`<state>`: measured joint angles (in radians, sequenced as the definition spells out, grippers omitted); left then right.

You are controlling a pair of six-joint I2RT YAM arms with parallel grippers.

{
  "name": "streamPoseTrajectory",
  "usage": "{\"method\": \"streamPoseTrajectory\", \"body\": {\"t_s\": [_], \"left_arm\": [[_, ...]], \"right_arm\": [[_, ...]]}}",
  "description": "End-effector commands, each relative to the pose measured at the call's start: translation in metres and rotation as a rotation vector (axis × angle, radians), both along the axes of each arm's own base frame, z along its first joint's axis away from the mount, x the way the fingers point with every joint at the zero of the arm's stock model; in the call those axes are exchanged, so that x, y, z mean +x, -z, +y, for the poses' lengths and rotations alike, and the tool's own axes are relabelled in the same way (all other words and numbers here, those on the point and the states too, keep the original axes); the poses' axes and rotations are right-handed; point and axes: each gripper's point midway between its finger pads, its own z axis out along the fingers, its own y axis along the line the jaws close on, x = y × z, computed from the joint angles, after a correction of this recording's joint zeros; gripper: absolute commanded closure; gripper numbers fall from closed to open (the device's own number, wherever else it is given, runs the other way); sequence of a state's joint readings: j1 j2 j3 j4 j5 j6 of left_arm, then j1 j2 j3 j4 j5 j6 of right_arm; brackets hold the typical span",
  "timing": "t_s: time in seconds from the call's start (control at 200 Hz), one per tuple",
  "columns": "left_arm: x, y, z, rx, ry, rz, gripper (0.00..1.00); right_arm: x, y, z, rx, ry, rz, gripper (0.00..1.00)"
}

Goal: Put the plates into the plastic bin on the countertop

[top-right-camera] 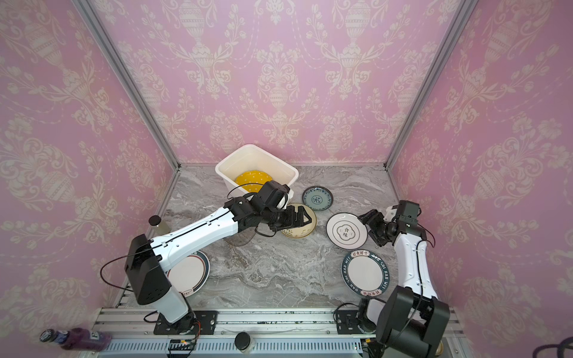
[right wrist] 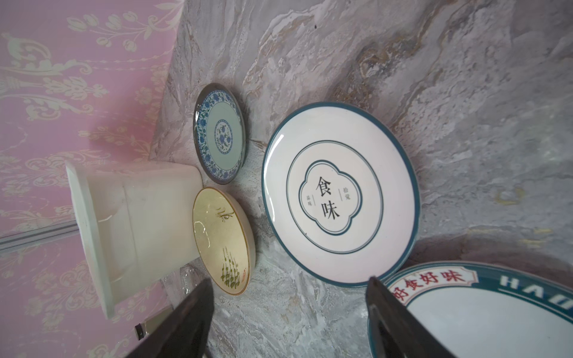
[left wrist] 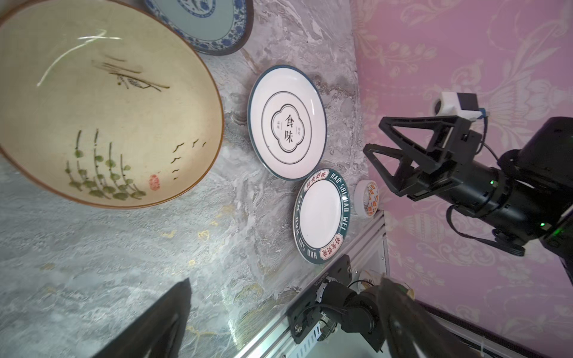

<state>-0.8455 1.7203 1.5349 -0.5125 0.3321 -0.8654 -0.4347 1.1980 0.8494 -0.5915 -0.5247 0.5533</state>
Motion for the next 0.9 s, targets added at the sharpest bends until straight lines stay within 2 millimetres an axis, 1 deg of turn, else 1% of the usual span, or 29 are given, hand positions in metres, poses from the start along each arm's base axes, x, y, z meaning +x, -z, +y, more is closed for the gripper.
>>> {"method": "streamPoseTrajectory", "body": {"t_s": [0.0, 0.11, 0.21, 0.355, 0.545, 0.585, 0.67, 0.68, 0.736, 0.766, 0.811, 0.896], "left_arm": [[0.011, -0.015, -0.029, -0.062, 0.088, -0.062, 0.04], [0.022, -0.005, -0.047, -0.046, 0.136, -0.067, 0.04], [0.033, 0.011, -0.062, -0.037, 0.153, -0.061, 0.03], [0.047, 0.027, -0.082, -0.030, 0.181, -0.058, 0.03], [0.061, 0.045, -0.106, -0.015, 0.224, -0.040, 0.03], [0.064, 0.050, -0.109, -0.005, 0.232, -0.040, 0.03], [0.071, 0.053, -0.115, 0.016, 0.249, -0.055, 0.03], [0.071, 0.056, -0.115, 0.024, 0.250, -0.050, 0.03], [0.074, 0.056, -0.117, 0.036, 0.258, -0.059, 0.03], [0.076, 0.062, -0.117, 0.056, 0.258, -0.056, 0.03], [0.078, 0.063, -0.118, 0.068, 0.258, -0.061, 0.03], [0.084, 0.075, -0.116, 0.106, 0.241, -0.051, 0.03]], "right_arm": [[-0.002, 0.017, -0.013, -0.056, -0.004, 0.038, 0.22], [-0.006, 0.031, -0.021, -0.062, 0.004, 0.083, 0.22], [-0.008, 0.042, -0.022, -0.062, -0.007, 0.112, 0.23], [-0.012, 0.059, -0.024, -0.068, -0.021, 0.145, 0.23], [-0.006, 0.067, -0.029, -0.078, -0.038, 0.141, 0.24], [-0.003, 0.068, -0.030, -0.079, -0.039, 0.135, 0.24], [0.002, 0.071, -0.034, -0.084, -0.038, 0.134, 0.24], [0.002, 0.071, -0.035, -0.085, -0.038, 0.134, 0.24], [0.005, 0.073, -0.037, -0.084, -0.040, 0.133, 0.25], [0.006, 0.075, -0.038, -0.083, -0.042, 0.135, 0.25], [0.008, 0.078, -0.039, -0.078, -0.042, 0.136, 0.25], [0.010, 0.083, -0.039, -0.067, -0.045, 0.133, 0.26]]}}
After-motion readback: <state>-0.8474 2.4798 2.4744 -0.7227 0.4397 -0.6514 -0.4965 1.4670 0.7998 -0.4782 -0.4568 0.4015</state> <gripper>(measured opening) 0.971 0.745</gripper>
